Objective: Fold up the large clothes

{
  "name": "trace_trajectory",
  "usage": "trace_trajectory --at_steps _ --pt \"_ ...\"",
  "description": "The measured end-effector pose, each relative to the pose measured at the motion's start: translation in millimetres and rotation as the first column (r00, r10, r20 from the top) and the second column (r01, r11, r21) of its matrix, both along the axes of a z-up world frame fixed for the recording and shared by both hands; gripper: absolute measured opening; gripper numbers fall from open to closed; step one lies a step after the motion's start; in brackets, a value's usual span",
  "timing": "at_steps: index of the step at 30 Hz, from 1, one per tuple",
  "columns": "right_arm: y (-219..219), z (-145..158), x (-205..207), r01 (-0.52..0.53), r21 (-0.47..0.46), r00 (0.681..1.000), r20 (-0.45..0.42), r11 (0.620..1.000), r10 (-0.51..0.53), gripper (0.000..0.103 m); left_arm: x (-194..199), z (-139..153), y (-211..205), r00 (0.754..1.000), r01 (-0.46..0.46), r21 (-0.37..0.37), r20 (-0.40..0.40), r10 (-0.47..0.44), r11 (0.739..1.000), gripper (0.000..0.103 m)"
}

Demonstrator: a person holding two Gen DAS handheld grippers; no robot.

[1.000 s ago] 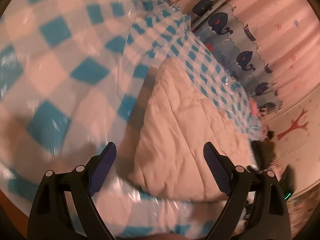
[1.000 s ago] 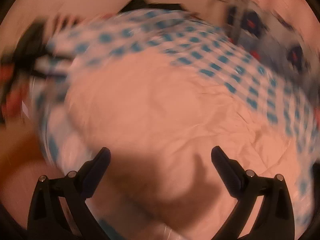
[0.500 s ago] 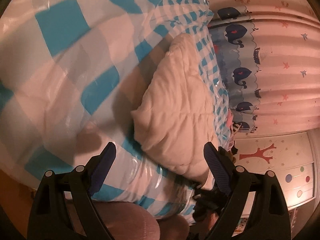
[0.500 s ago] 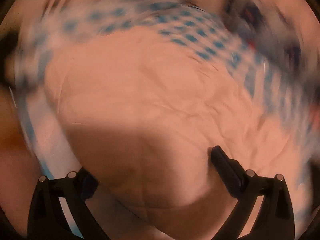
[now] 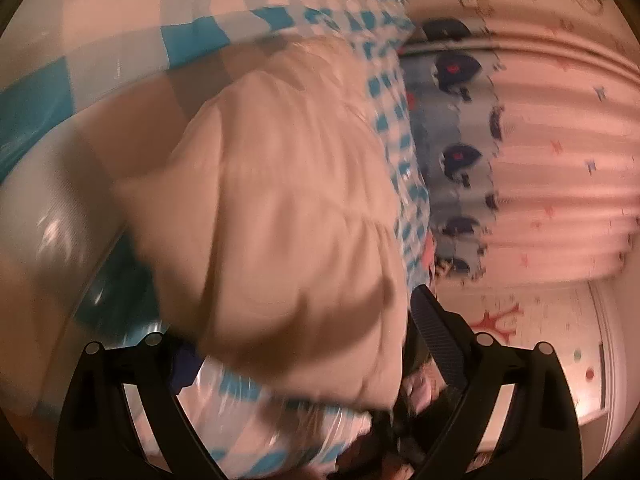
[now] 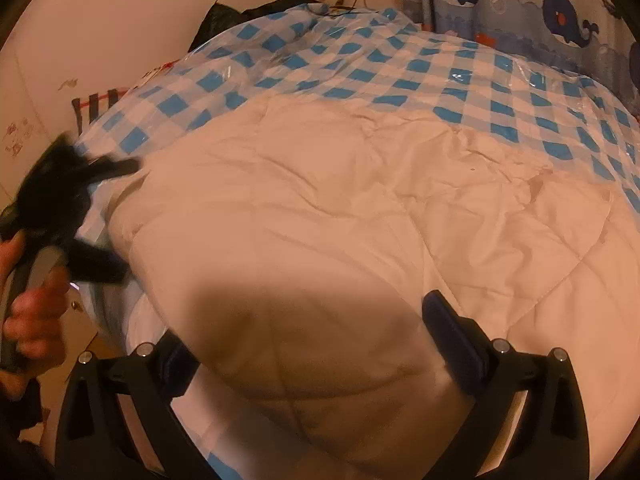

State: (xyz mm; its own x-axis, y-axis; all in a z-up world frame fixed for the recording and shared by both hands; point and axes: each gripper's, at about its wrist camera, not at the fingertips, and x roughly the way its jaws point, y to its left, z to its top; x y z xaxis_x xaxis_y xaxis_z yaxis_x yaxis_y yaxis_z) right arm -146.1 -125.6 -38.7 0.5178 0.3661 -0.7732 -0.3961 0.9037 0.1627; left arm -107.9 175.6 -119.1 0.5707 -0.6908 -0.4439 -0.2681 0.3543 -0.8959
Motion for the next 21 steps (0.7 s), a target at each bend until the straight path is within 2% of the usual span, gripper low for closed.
trace_trajectory --at_steps 2,3,5,6,8,9,10,11,14,17,18,21 --pt "-2.8 3.4 -5.3 -0.019 0.011 1.000 -0.011 1.000 0.020 0.097 1.8 3.1 -0.4 0.999 -0.042 0.019 0.006 0.042 0.999 0.088" --pt "-12.1 8.9 -11.8 -0.026 0.055 0.999 -0.022 0.998 0.028 0.097 2.7 8.7 -1.9 0.999 -0.048 0.050 0.028 0.046 0.998 0.088" --pt "-42.3 19.3 -22.1 0.013 0.192 0.999 -0.053 0.981 -0.003 0.097 5.5 14.0 -2.1 0.998 -0.046 0.111 0.050 0.041 0.993 0.088" --pt "-70.9 24.7 -30.2 0.075 0.293 0.995 -0.080 0.953 -0.054 0.097 6.9 10.1 -3.1 0.999 -0.042 0.115 0.035 0.038 0.992 0.088" --pt "-127.3 26.7 -46.8 0.201 0.464 0.978 -0.143 0.863 -0.151 0.097 7.9 1.0 2.3 0.999 -0.050 0.107 0.004 0.050 0.993 0.088" --pt "-166.1 21.1 -60.1 0.299 0.555 0.954 -0.206 0.776 -0.220 0.097 8.6 -1.7 3.6 0.999 -0.051 0.109 -0.002 0.051 0.993 0.088" --pt "-193.1 14.6 -69.9 0.373 0.596 0.928 -0.258 0.711 -0.270 0.097 9.0 -2.5 3.0 0.999 -0.048 0.116 0.003 0.048 0.992 0.088" --pt "-224.9 3.4 -84.0 0.456 0.629 0.890 -0.324 0.629 -0.321 0.097 9.6 -1.3 1.2 0.999 -0.044 0.129 0.009 0.043 0.991 0.088" --pt "-267.1 -15.8 -107.2 0.537 0.669 0.843 -0.401 0.514 -0.358 0.097 10.8 0.2 0.2 0.999 -0.037 0.159 0.005 0.037 0.987 0.088" --pt "-274.6 -35.3 -112.8 0.554 0.724 0.832 -0.458 0.410 -0.315 0.097 13.8 -1.4 2.3 0.999 -0.039 0.158 -0.005 0.040 0.987 0.088" --pt "-273.1 -41.1 -110.4 0.564 0.725 0.825 -0.477 0.395 -0.302 0.097 13.5 -2.0 2.4 0.999 -0.038 0.159 -0.007 0.040 0.987 0.088" --pt "-265.1 -50.9 -103.1 0.580 0.705 0.814 -0.496 0.409 -0.301 0.097 12.1 -3.9 4.4 0.999 -0.034 0.161 -0.014 0.037 0.986 0.088"
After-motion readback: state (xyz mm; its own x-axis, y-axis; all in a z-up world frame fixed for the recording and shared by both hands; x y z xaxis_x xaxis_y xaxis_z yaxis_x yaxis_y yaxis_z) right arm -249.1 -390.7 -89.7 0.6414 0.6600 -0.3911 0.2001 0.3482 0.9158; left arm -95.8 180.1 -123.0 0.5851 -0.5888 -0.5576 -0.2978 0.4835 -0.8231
